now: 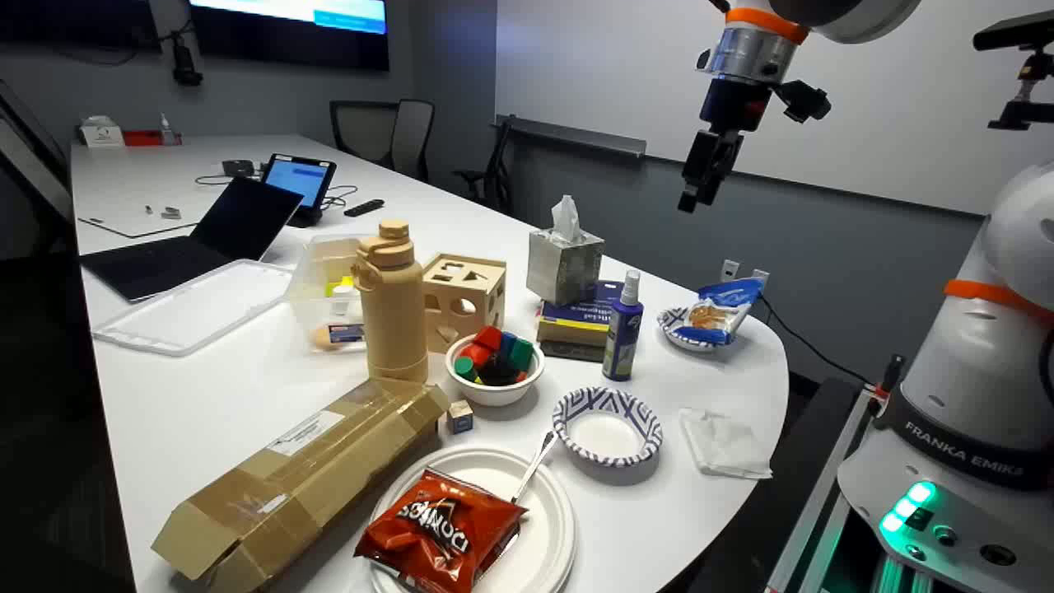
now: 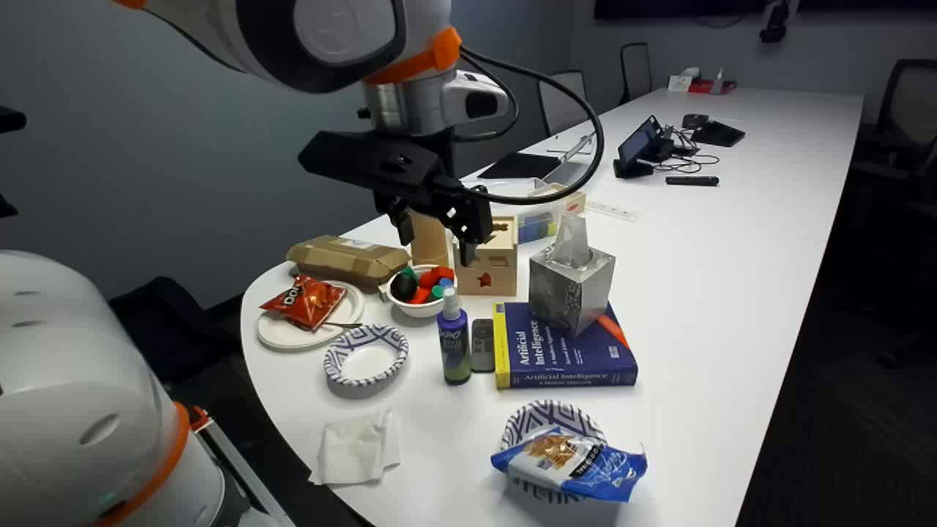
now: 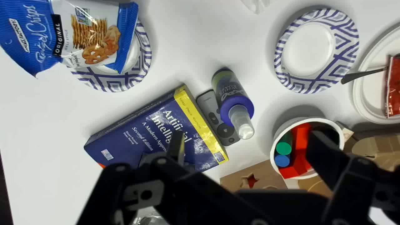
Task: Remove the lid from the white and blue bottle, move the white and blue packet to the bowl on the left then place the red packet in the bowl on the right.
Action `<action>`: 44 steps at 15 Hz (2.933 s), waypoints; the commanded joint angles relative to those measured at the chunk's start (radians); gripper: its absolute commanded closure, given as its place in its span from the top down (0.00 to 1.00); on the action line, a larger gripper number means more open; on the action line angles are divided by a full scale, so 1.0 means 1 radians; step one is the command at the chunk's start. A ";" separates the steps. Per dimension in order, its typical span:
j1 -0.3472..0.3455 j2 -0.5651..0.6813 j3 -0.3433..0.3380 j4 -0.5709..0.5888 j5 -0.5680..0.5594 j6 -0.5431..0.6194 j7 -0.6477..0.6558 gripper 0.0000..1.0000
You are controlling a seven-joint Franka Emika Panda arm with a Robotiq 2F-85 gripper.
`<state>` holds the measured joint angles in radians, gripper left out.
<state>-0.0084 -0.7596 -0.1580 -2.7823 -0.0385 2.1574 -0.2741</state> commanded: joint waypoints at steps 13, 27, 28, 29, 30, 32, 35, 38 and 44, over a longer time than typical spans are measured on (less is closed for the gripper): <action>0.034 0.297 0.153 0.018 0.010 0.240 0.211 1.00; 0.031 0.439 0.147 0.016 0.022 0.394 0.242 0.72; 0.032 0.436 0.148 0.015 0.022 0.394 0.245 0.66; 0.030 0.435 0.150 0.015 0.020 0.395 0.249 0.56; 0.030 0.435 0.150 0.015 0.019 0.394 0.251 0.49; 0.030 0.435 0.152 0.016 0.018 0.393 0.254 0.33; 0.030 0.433 0.154 0.017 0.017 0.391 0.263 0.11; 0.027 0.433 0.155 0.019 0.014 0.392 0.271 0.06; 0.027 0.406 0.155 0.035 0.009 0.366 0.265 0.06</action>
<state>0.0307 -0.3240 -0.0148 -2.7594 -0.0255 2.5347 -0.0162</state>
